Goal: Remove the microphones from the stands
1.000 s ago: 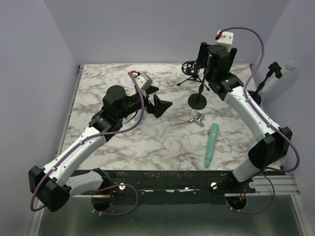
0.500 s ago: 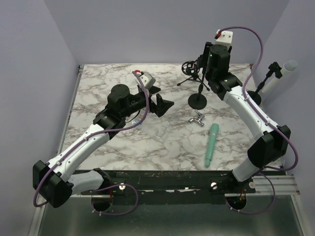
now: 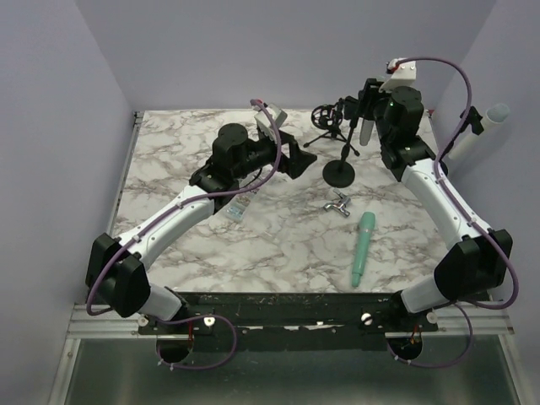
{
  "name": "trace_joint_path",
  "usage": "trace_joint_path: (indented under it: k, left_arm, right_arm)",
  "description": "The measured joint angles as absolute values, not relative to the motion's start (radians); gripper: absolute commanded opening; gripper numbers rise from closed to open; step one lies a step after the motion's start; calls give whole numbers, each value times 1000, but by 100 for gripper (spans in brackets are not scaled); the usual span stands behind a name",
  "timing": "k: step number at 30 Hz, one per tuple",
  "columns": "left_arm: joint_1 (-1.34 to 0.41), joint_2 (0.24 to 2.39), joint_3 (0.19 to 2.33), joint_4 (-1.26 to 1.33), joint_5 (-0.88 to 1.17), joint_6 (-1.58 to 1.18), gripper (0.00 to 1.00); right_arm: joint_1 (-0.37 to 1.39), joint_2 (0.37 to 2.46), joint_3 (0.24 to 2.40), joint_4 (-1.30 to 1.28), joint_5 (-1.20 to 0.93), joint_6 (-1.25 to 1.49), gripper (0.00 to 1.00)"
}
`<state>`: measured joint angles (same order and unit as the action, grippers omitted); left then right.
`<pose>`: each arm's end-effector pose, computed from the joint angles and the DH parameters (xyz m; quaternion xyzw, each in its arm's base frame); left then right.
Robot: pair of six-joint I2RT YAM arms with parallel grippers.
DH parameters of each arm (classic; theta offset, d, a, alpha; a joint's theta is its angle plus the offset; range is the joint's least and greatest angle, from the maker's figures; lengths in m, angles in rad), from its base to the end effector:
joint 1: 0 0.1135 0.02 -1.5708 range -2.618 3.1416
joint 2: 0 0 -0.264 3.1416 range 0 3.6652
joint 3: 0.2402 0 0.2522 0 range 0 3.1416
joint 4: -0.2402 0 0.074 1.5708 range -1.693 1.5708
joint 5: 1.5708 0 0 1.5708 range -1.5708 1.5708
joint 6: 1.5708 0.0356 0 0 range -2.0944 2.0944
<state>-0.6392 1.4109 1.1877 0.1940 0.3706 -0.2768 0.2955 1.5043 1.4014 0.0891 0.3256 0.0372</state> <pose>0.2630 -0.2115 0.3753 0.2533 0.6704 -0.4213 0.5558 0.3477 0.0939 0.4099 0.0224 0.7114 0.0009 0.7025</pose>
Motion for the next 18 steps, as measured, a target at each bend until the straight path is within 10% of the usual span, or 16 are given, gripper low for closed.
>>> trace_joint_path:
  k: [18]
  left_arm:
    - [-639,1815,1652,197,405,-87,99]
  right_arm:
    - [208,1477,1355,142,-154,23,1]
